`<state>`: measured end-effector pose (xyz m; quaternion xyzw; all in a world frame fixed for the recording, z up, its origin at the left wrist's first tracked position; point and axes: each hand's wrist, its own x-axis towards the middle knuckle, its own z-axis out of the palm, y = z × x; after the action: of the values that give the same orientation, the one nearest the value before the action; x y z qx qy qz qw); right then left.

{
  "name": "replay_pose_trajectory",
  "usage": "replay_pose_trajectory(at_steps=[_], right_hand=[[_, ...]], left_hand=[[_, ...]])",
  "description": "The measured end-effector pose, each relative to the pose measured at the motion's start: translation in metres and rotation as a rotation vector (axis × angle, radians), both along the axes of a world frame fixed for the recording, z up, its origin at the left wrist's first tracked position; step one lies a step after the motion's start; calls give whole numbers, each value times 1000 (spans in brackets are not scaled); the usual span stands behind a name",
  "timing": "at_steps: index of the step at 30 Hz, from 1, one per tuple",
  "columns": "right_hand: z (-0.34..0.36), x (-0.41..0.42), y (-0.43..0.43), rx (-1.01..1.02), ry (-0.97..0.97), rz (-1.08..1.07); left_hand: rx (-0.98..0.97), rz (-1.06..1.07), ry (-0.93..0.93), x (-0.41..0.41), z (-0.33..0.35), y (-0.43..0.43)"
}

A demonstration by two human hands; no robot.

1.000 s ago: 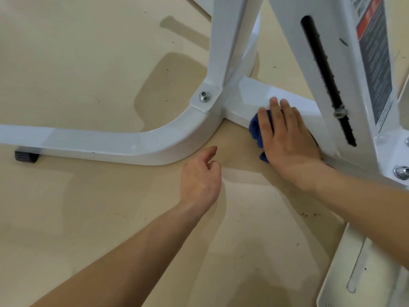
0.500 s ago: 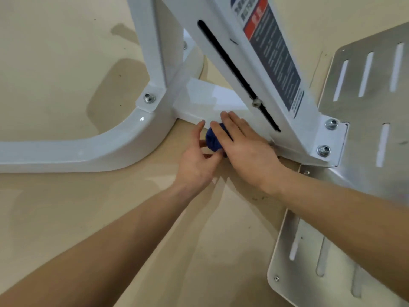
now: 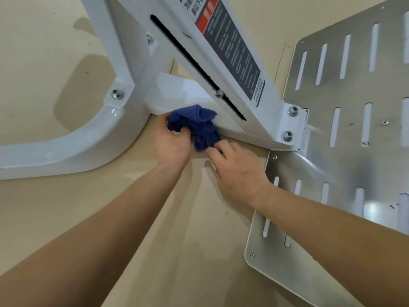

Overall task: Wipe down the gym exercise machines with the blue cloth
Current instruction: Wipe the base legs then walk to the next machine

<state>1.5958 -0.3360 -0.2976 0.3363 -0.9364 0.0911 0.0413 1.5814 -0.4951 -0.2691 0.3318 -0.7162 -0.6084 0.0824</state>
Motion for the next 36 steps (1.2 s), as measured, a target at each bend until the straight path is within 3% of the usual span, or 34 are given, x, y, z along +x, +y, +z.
replay_pose_trajectory(at_steps=[3,4,10,20,24,29,36], right_hand=[[5,12,2,27,-77,-17],[7,14,3,32,-94,-27],[4,11,18,39,-140,-103],[36,0,78,263,-47,-185],[59,-4,90,401,-7,-341],[70,-7,94,394,-52,-515],[68,-7,95,389,-59,-550]], left_hand=[[280,30,55,3,6,17],[294,25,53,3,7,19],[-76,56,-56,-16,0,24],[-22,54,-146,-10,-4,80],[34,22,-189,-7,-3,86],[33,-49,-222,1,-8,87],[46,-193,-307,9,-6,120]])
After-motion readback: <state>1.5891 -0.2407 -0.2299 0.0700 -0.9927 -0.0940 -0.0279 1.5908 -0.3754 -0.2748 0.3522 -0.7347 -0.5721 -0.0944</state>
